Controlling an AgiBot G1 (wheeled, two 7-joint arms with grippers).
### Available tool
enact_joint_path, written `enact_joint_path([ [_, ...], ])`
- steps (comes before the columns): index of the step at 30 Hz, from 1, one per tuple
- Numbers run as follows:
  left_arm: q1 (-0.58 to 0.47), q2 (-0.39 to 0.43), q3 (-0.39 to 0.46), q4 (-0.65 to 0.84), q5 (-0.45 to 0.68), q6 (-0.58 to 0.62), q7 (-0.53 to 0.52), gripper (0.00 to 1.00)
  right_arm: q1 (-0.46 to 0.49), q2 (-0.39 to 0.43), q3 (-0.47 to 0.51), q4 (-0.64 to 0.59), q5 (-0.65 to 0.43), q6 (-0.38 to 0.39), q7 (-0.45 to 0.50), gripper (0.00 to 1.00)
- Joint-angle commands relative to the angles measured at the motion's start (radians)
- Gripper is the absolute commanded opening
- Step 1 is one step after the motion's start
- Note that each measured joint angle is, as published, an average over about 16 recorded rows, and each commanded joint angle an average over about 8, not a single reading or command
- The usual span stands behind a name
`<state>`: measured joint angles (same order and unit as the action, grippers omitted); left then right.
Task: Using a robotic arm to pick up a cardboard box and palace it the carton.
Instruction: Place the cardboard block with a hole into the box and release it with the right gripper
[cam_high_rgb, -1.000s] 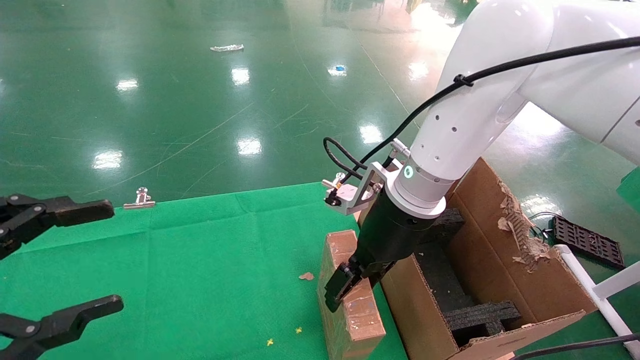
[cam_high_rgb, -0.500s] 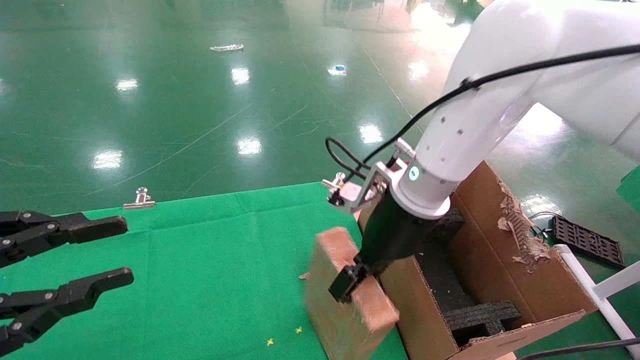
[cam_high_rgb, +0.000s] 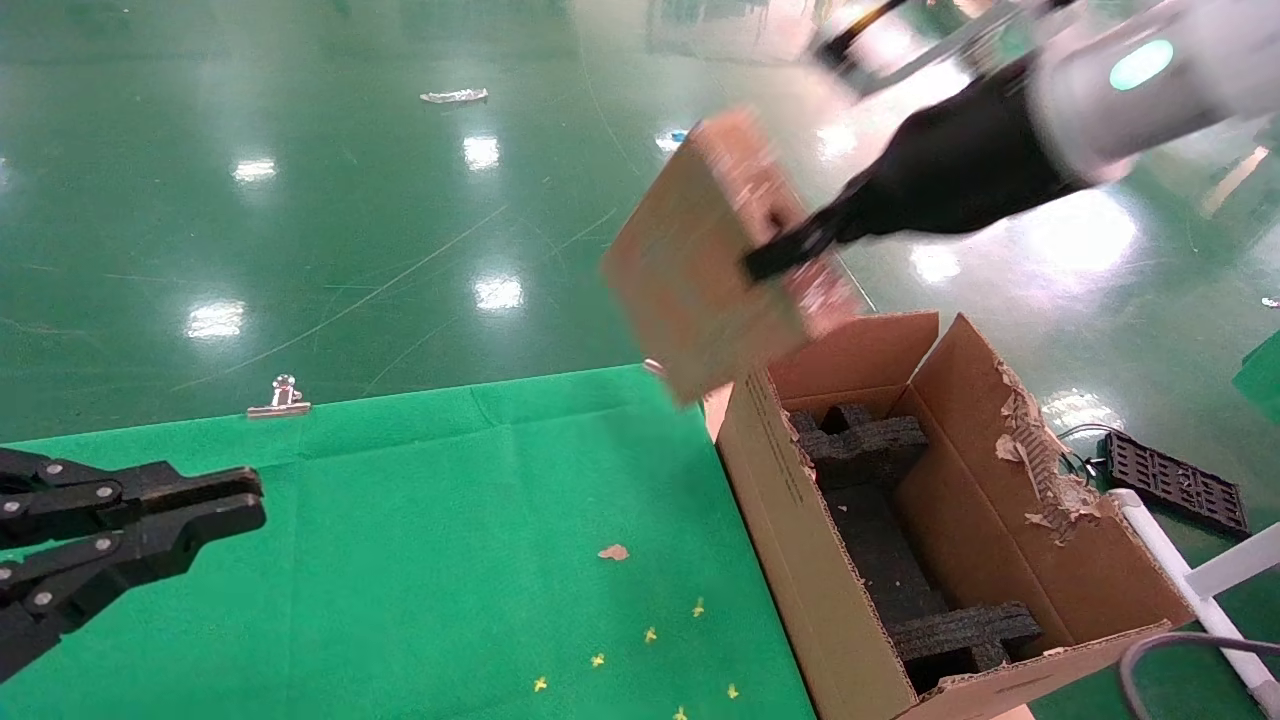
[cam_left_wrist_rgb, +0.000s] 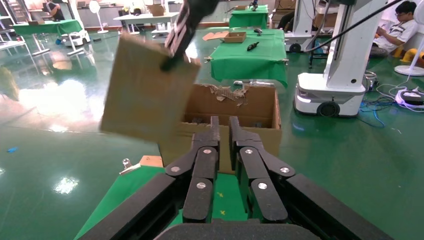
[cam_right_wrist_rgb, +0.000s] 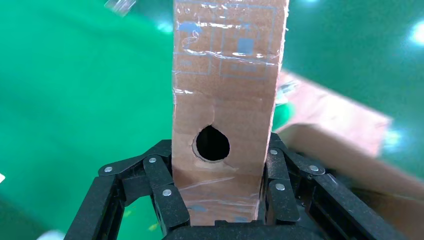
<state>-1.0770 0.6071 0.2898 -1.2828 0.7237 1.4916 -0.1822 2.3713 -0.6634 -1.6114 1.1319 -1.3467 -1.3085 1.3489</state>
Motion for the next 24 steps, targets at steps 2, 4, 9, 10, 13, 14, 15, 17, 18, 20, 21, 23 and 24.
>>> enact_joint_path([
  [2, 0.000, 0.000, 0.000, 0.000, 0.000, 0.000, 0.000, 0.00, 0.043, 0.040, 0.005, -0.027, -0.046, 0.001, -0.020, 0.00],
  [4, 0.000, 0.000, 0.000, 0.000, 0.000, 0.000, 0.000, 0.00, 0.058, 0.056, -0.005, -0.054, -0.082, -0.012, -0.026, 0.00],
  [9, 0.000, 0.000, 0.001, 0.000, 0.000, 0.000, 0.000, 0.17, 0.071, 0.094, -0.039, -0.115, -0.156, -0.056, -0.037, 0.00],
  [10, 0.000, 0.000, 0.001, 0.000, 0.000, 0.000, 0.000, 0.30, 0.070, 0.101, -0.046, -0.126, -0.167, -0.066, -0.039, 0.00],
  [13, 0.000, 0.000, 0.001, 0.000, -0.001, 0.000, 0.000, 0.67, 0.061, 0.121, -0.066, -0.156, -0.189, -0.091, -0.046, 0.00],
  [14, 0.000, 0.000, 0.001, 0.000, -0.001, 0.000, 0.000, 0.80, 0.056, 0.127, -0.072, -0.167, -0.194, -0.098, -0.048, 0.00],
  [15, 0.000, 0.000, 0.001, 0.000, -0.001, 0.000, 0.001, 0.92, 0.050, 0.133, -0.077, -0.177, -0.198, -0.103, -0.050, 0.00],
  [17, 0.000, 0.000, 0.001, 0.000, -0.001, 0.000, 0.001, 1.00, 0.034, 0.143, -0.087, -0.201, -0.200, -0.109, -0.055, 0.00],
  [18, 0.000, 0.000, 0.001, 0.000, -0.001, -0.001, 0.001, 1.00, 0.025, 0.146, -0.092, -0.214, -0.200, -0.109, -0.058, 0.00],
  [20, 0.000, -0.001, 0.001, 0.000, -0.001, -0.001, 0.001, 1.00, 0.003, 0.150, -0.100, -0.242, -0.197, -0.106, -0.066, 0.00],
  [21, 0.000, -0.001, 0.001, 0.000, -0.001, -0.001, 0.001, 1.00, -0.010, 0.151, -0.103, -0.257, -0.194, -0.103, -0.071, 0.00],
  [23, 0.000, -0.001, 0.001, 0.000, -0.001, -0.001, 0.001, 1.00, -0.038, 0.147, -0.109, -0.290, -0.184, -0.094, -0.082, 0.00],
  [24, 0.000, -0.001, 0.002, 0.000, -0.001, -0.001, 0.001, 1.00, -0.052, 0.144, -0.112, -0.308, -0.179, -0.090, -0.089, 0.00],
])
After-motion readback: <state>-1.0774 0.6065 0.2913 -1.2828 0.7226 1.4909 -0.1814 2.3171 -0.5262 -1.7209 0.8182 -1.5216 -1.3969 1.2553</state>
